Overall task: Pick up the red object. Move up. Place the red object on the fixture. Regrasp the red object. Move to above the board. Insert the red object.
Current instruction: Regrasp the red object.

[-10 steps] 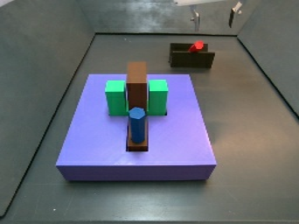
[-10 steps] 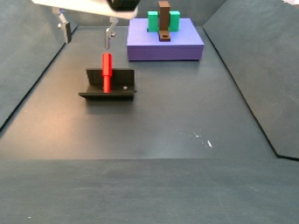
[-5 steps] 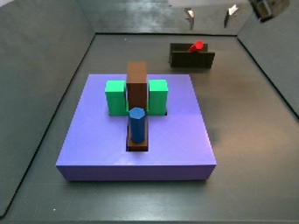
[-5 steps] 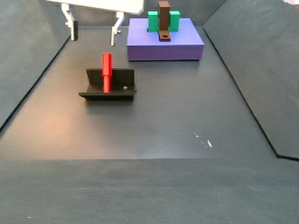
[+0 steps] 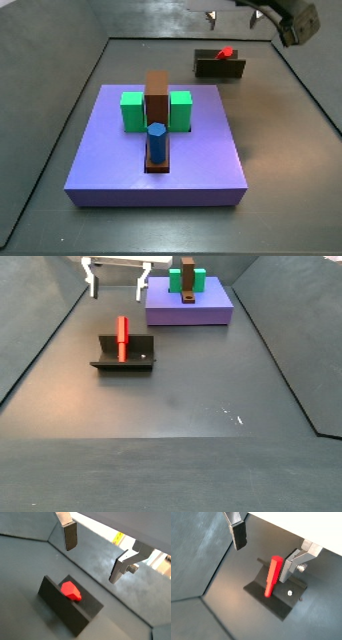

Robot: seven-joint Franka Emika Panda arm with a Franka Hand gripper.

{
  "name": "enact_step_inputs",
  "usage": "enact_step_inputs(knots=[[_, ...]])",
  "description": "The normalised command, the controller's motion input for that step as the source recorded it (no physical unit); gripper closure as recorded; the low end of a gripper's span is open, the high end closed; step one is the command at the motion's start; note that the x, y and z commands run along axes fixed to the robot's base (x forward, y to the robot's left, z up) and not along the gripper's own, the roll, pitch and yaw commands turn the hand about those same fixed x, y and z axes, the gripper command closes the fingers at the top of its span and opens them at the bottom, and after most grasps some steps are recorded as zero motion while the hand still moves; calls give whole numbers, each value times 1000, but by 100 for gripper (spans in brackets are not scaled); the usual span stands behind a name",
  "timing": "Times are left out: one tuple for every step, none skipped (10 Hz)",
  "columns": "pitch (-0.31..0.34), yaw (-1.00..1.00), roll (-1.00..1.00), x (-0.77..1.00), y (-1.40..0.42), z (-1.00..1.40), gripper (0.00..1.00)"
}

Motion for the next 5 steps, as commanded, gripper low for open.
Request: enact_step_inputs(knots=[[131,554,937,389,0,-166,0],[57,569,646,446,0,-163,0],[43,549,634,420,0,-220,0],[0,500,506,377,0,-237,0],[0,0,123,9,0,0,0]])
